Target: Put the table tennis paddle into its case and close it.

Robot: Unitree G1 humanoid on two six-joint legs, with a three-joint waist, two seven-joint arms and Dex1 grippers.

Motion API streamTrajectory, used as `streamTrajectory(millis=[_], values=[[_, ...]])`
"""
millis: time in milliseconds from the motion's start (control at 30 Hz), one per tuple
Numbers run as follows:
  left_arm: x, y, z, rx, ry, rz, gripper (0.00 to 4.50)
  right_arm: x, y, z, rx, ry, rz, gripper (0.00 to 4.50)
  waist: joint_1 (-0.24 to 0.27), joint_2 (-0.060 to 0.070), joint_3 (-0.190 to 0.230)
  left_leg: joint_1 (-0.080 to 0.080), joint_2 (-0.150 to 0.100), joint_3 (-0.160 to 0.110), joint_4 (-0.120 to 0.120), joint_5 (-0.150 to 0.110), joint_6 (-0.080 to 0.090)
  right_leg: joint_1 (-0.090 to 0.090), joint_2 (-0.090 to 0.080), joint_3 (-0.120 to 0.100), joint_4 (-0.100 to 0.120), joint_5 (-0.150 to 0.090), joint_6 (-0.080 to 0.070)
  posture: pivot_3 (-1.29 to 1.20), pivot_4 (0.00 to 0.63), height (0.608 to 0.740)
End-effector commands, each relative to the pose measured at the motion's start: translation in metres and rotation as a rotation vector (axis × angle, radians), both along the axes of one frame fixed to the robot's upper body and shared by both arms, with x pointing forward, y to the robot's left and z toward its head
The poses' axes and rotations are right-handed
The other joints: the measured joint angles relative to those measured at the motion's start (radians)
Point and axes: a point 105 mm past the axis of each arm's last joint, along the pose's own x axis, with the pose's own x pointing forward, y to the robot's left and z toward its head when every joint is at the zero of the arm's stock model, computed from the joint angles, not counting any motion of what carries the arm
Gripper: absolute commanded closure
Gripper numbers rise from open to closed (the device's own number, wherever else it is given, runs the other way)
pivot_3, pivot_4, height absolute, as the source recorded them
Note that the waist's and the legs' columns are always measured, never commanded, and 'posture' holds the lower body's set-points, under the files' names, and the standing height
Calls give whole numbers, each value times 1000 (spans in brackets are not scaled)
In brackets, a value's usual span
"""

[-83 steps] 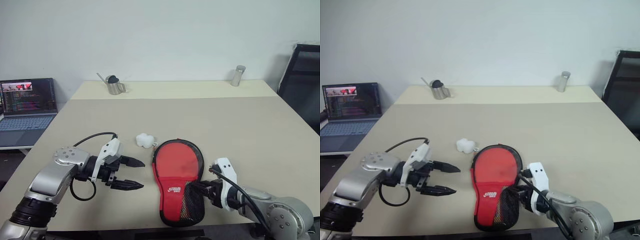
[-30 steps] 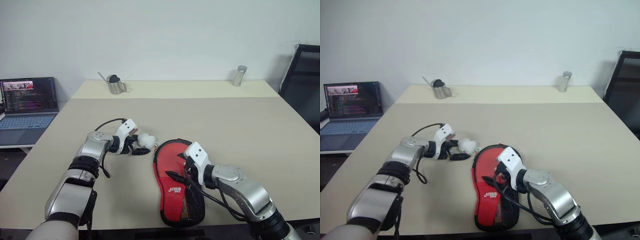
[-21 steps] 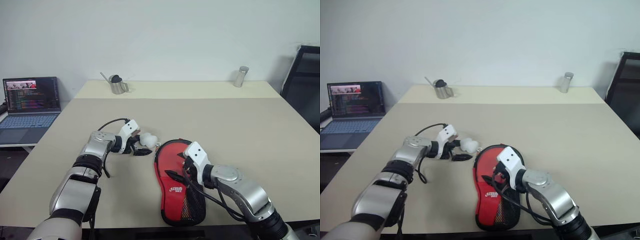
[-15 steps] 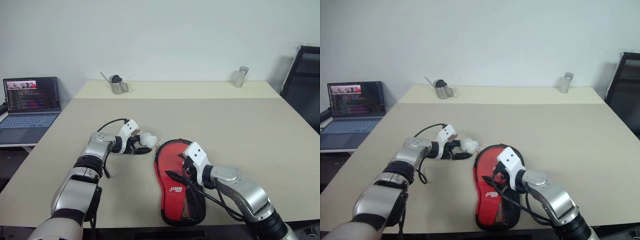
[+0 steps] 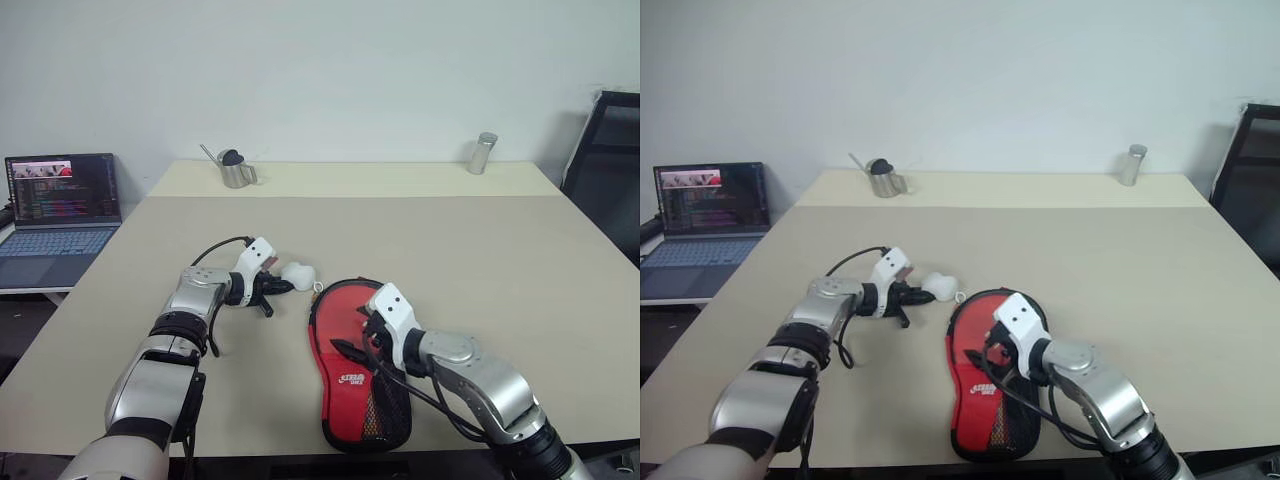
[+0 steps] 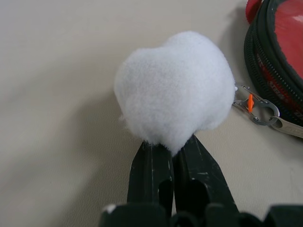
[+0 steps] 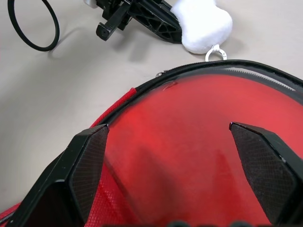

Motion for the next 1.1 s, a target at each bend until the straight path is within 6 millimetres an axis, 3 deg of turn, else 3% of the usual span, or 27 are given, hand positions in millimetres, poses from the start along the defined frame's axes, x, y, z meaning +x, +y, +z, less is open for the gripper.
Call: streamTrajectory(millis=[33, 233, 433, 667, 1100], values=[[-1, -1, 7, -19, -22, -23, 4493, 2, 2, -4, -36, -29, 18, 0, 0, 0, 0, 0, 0, 0, 0, 0, 0, 0, 0, 0, 0, 0, 0, 0, 150, 740], [-1, 3, 18, -28, -46, -29, 4493, 5, -1, -31, -132, 37, -4, 0, -1, -1, -1, 0, 0, 0, 0, 0, 0, 0, 0, 0, 0, 0, 0, 0, 150, 740], [0, -1, 29, -47, -71, -43, 4493, 11, -6, -36, -162, 45, -42, 0, -1, -3, -2, 1, 0, 0, 0, 0, 0, 0, 0, 0, 1, 0, 0, 0, 150, 740], [15, -14, 45, -8, -147, -19, 4493, 6, -5, -45, -170, 97, -33, 0, -1, -6, -4, 1, 0, 0, 0, 0, 0, 0, 0, 0, 1, 0, 0, 0, 150, 740], [32, -45, 46, 163, -249, -42, 4493, 5, -14, -63, -197, 155, -99, 0, 0, -8, -8, 2, 0, 0, 0, 0, 0, 1, 0, 0, 1, 0, 0, 0, 150, 740]])
